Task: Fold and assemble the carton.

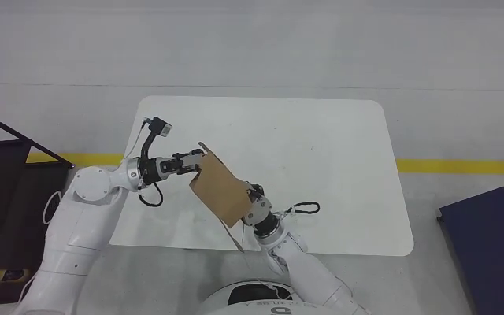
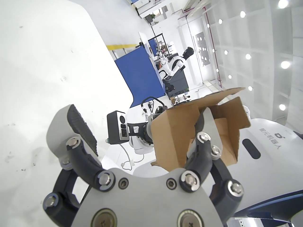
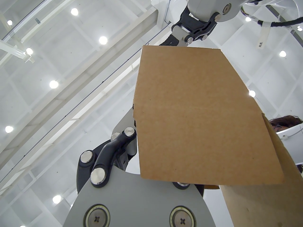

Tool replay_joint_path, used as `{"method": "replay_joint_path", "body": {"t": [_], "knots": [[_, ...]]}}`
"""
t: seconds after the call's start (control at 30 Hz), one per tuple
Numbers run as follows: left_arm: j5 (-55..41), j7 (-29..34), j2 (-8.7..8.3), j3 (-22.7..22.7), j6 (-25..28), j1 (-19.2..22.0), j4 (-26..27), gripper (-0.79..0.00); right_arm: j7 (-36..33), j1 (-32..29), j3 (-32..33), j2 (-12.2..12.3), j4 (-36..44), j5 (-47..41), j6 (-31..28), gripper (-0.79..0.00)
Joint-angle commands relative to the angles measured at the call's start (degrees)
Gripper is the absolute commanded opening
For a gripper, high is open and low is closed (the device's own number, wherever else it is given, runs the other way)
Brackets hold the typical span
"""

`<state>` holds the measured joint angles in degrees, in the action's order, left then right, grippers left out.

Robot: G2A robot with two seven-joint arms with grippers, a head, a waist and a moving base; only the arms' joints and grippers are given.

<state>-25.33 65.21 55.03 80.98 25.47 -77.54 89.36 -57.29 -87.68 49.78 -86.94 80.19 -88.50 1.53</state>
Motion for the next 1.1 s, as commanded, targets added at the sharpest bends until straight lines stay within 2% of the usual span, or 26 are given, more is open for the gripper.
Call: {"method": "replay_joint_path", "body": {"t": [0.0, 0.17, 0.6, 1.07], "knots": [[-0.05, -0.12, -0.12, 0.70, 0.20, -0.26, 0.33, 0.000, -0.34, 0.00, 0.12, -0.03, -0.03, -0.13, 0.12, -0.785], [-0.85, -0.67, -0.32, 2.24, 0.98, -0.84, 2.19, 0.000, -0.80, 0.12, 0.39, -0.12, -0.29, -0.34, 0.26, -0.785], [0.92, -1.71, -0.71, 4.46, 2.18, -2.02, 13.03, 0.000, -1.55, -0.34, 1.36, -0.17, -1.29, -0.23, 0.26, -0.785], [14.08, -5.31, -0.67, 0.82, 1.31, -0.97, 12.11, 0.000, -2.18, -1.32, 1.93, -0.20, -1.06, -0.08, 0.30, -0.785]]}}
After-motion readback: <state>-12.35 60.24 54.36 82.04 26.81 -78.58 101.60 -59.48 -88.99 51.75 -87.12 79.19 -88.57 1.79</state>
